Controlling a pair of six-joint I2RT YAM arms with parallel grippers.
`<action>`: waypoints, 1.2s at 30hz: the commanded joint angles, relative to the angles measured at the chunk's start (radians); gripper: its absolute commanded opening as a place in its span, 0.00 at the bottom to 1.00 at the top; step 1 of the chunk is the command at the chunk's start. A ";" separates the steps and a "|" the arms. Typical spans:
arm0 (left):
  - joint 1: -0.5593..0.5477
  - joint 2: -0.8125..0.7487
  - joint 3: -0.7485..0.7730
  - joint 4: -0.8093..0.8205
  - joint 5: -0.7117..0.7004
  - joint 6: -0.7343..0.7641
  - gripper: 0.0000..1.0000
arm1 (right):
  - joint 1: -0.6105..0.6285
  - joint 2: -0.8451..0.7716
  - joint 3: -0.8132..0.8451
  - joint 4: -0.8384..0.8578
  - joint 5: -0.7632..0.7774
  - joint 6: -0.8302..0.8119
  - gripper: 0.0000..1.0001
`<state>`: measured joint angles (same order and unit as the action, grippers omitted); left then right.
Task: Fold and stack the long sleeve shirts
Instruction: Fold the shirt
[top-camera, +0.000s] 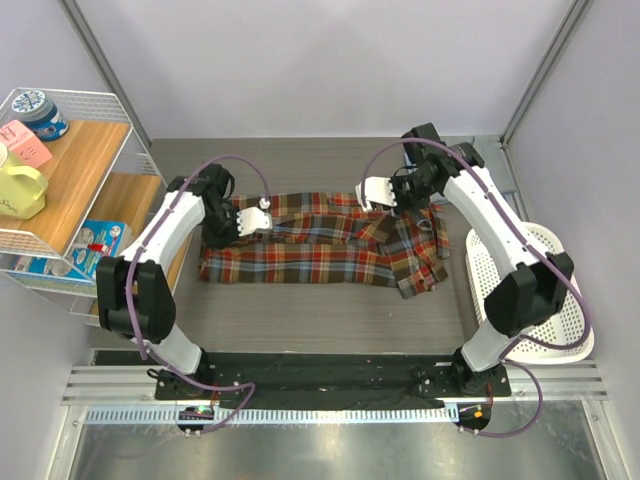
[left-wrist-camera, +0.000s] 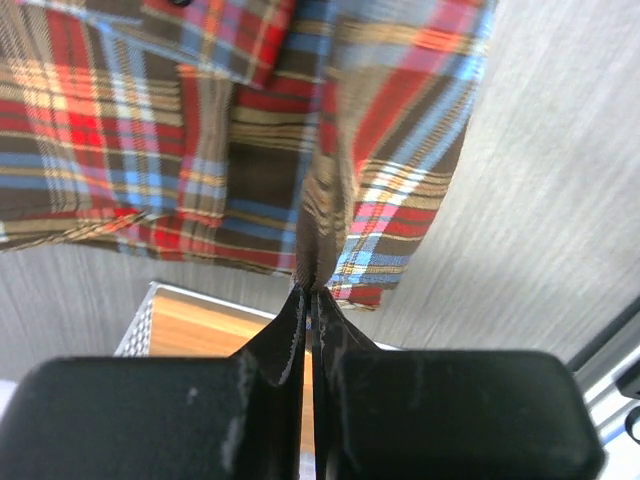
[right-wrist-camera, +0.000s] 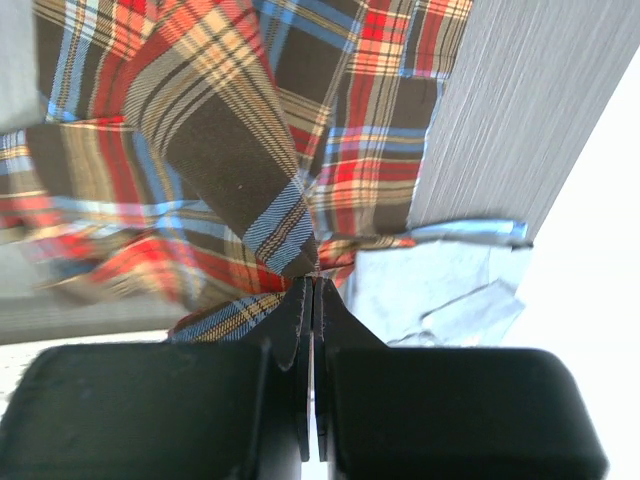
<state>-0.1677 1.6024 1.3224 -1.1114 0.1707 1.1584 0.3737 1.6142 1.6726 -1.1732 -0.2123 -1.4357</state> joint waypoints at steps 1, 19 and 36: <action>0.007 0.043 0.067 0.053 -0.074 -0.037 0.00 | -0.019 0.061 0.082 0.029 -0.075 -0.129 0.01; 0.007 0.237 0.146 0.146 -0.161 -0.136 0.09 | -0.021 0.237 0.099 0.173 -0.064 -0.075 0.22; -0.059 0.295 0.221 0.146 0.027 -0.434 0.47 | -0.278 0.355 0.288 -0.151 -0.177 0.642 0.58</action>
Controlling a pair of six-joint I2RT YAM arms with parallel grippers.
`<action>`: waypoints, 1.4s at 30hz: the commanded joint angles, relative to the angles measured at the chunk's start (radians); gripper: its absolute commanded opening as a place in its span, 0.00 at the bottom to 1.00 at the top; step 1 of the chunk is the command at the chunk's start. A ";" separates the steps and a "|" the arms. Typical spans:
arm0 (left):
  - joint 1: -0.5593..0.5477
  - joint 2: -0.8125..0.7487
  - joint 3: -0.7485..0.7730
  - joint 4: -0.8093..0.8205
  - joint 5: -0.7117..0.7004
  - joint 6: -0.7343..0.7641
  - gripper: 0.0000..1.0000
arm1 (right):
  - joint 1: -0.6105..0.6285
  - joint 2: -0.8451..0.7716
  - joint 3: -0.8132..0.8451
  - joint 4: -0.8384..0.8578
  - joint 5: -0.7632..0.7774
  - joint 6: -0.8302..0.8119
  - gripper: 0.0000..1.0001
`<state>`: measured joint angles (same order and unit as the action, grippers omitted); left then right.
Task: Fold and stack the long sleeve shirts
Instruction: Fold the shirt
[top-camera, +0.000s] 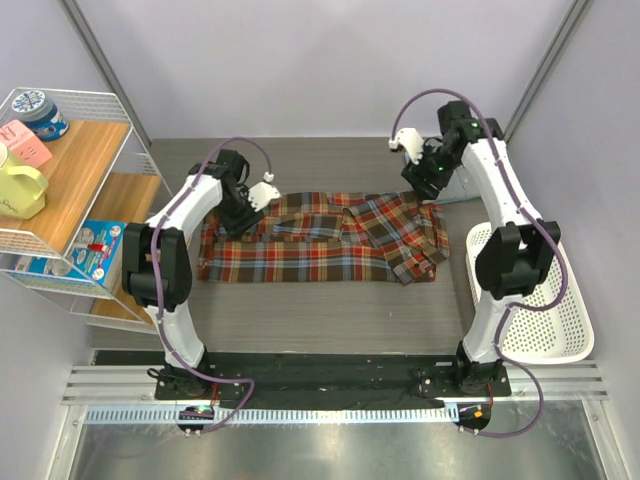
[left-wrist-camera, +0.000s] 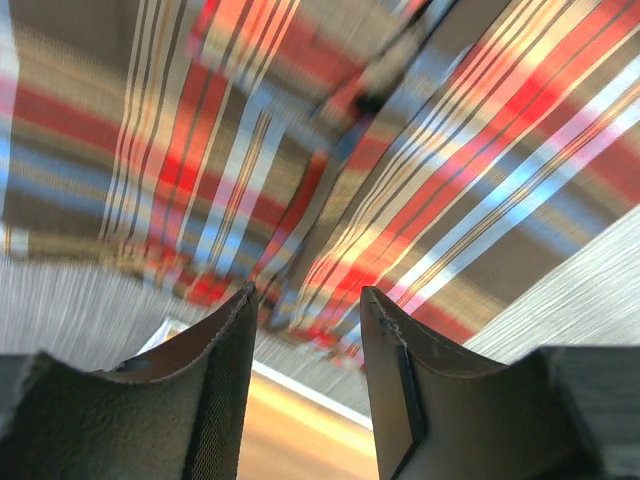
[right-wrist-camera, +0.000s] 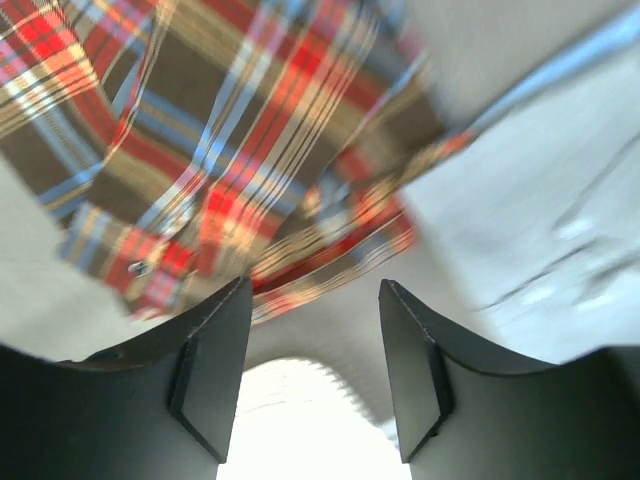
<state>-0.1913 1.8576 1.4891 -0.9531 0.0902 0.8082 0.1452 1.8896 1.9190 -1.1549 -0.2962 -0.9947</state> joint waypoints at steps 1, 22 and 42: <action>-0.037 0.055 0.071 -0.007 0.117 -0.095 0.47 | -0.067 0.115 0.044 -0.169 -0.116 0.237 0.58; -0.039 0.126 0.132 -0.036 0.103 -0.141 0.47 | -0.070 0.568 0.420 0.149 -0.224 0.487 0.57; -0.037 0.126 0.128 -0.030 0.083 -0.145 0.46 | -0.067 0.557 0.331 0.169 -0.343 0.521 0.17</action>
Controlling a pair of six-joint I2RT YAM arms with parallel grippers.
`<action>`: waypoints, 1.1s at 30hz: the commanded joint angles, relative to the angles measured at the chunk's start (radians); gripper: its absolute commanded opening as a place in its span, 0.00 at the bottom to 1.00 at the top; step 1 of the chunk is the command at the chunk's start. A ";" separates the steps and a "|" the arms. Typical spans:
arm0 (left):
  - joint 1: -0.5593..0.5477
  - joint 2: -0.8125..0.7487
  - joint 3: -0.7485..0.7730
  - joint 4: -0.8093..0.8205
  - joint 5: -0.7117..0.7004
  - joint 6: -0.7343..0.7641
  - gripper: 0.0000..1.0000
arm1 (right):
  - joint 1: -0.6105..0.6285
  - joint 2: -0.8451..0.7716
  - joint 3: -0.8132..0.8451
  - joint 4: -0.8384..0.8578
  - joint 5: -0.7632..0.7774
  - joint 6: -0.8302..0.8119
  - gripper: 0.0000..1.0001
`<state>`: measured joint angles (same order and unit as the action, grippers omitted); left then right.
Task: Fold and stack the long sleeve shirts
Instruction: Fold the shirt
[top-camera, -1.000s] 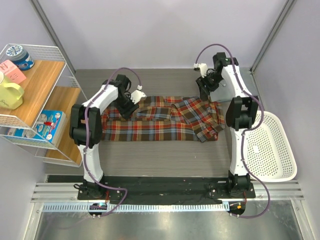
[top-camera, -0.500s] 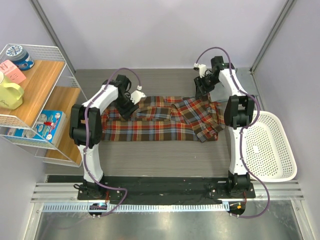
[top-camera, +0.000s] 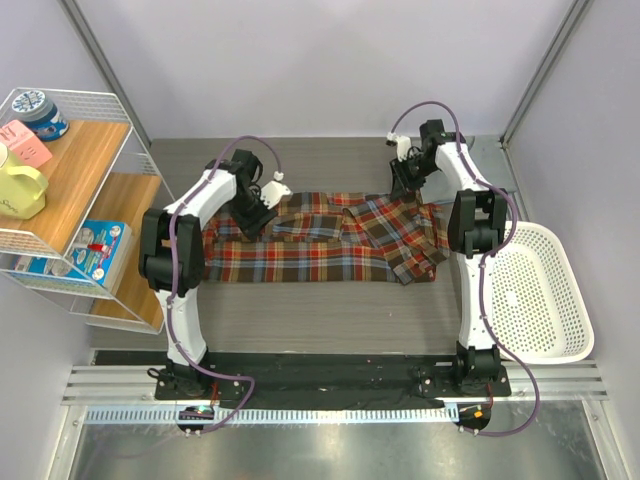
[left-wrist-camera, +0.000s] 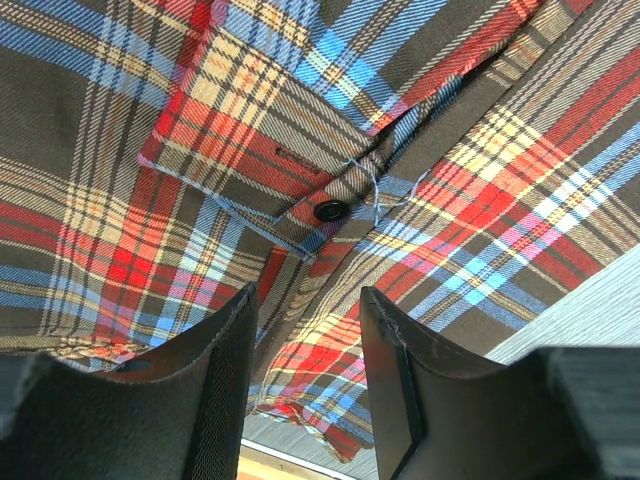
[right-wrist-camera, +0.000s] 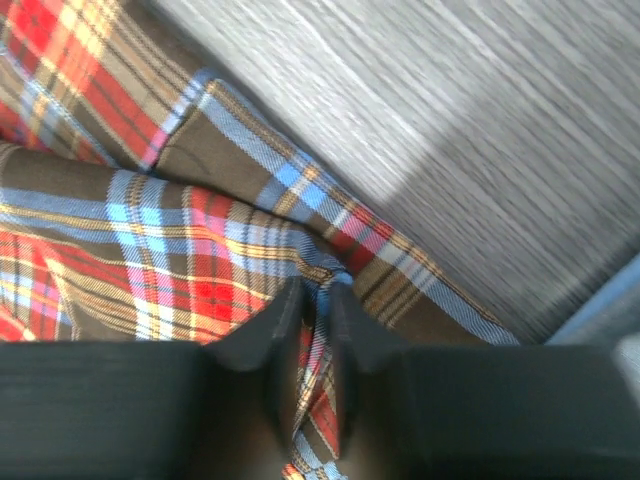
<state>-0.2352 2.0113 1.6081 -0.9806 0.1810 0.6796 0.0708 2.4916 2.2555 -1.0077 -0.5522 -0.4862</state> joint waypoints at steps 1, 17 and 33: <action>0.005 -0.031 0.004 0.008 -0.012 -0.018 0.45 | 0.007 -0.057 -0.010 0.027 -0.100 0.015 0.08; 0.091 -0.055 -0.005 0.037 -0.018 -0.091 0.26 | 0.027 -0.186 -0.119 0.219 -0.264 0.147 0.01; 0.059 -0.118 -0.025 0.040 0.072 -0.091 0.44 | 0.004 -0.305 -0.207 0.109 -0.117 0.158 0.80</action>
<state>-0.1467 1.9896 1.6020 -0.9531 0.2028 0.5827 0.0879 2.3440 2.1063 -0.8516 -0.7116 -0.3344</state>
